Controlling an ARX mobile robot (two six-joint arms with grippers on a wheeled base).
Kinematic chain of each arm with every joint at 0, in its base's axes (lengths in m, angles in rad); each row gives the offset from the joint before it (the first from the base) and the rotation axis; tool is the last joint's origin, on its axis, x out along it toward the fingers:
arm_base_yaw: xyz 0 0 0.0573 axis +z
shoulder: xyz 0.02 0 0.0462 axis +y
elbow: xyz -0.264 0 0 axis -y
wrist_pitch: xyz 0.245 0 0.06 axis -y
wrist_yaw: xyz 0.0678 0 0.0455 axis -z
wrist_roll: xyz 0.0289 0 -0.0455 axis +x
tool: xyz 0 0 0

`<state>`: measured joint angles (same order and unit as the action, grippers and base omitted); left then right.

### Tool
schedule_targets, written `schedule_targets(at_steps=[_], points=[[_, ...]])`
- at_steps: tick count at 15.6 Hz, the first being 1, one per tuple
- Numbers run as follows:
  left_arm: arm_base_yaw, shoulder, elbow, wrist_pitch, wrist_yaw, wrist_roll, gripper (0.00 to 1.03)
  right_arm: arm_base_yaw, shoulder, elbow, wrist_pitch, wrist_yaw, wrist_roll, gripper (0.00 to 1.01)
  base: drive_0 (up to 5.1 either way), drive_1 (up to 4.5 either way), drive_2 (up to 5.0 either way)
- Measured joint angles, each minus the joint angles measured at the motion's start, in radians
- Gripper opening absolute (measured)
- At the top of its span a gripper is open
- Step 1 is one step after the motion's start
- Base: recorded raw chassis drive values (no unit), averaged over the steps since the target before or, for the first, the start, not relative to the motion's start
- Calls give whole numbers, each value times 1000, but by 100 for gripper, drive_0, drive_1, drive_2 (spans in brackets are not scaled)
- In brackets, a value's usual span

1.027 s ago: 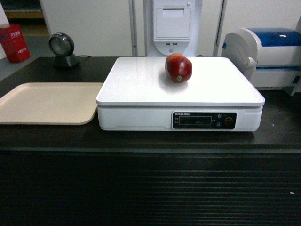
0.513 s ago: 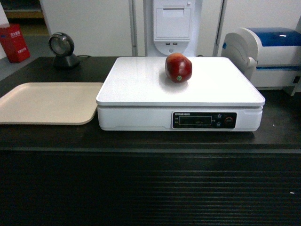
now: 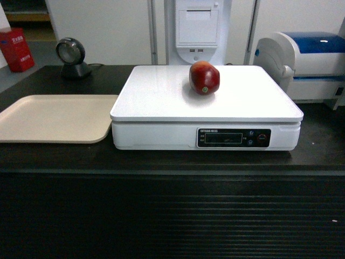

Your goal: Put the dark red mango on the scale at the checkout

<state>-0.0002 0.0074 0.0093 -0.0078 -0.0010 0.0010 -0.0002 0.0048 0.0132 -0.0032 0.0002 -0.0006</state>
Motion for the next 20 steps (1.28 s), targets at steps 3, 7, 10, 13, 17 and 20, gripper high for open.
schedule_targets(at_steps=[3,7,10,13,17,20], points=[[0,0,0,5,0,0,2,0,0,0,0,0,0,98,0,0,0],[0,0,0,5,0,0,44,0,0,0,0,0,0,98,0,0,0],[0,0,0,5,0,0,72,0,0,0,0,0,0,98,0,0,0],[0,0,0,5,0,0,100,0,0,0,-1,0,0,98,0,0,0],[0,0,0,5,0,0,98,0,0,0,-1,0,0,98,0,0,0],[0,0,0,5,0,0,98,0,0,0,0,0,0,98,0,0,0]])
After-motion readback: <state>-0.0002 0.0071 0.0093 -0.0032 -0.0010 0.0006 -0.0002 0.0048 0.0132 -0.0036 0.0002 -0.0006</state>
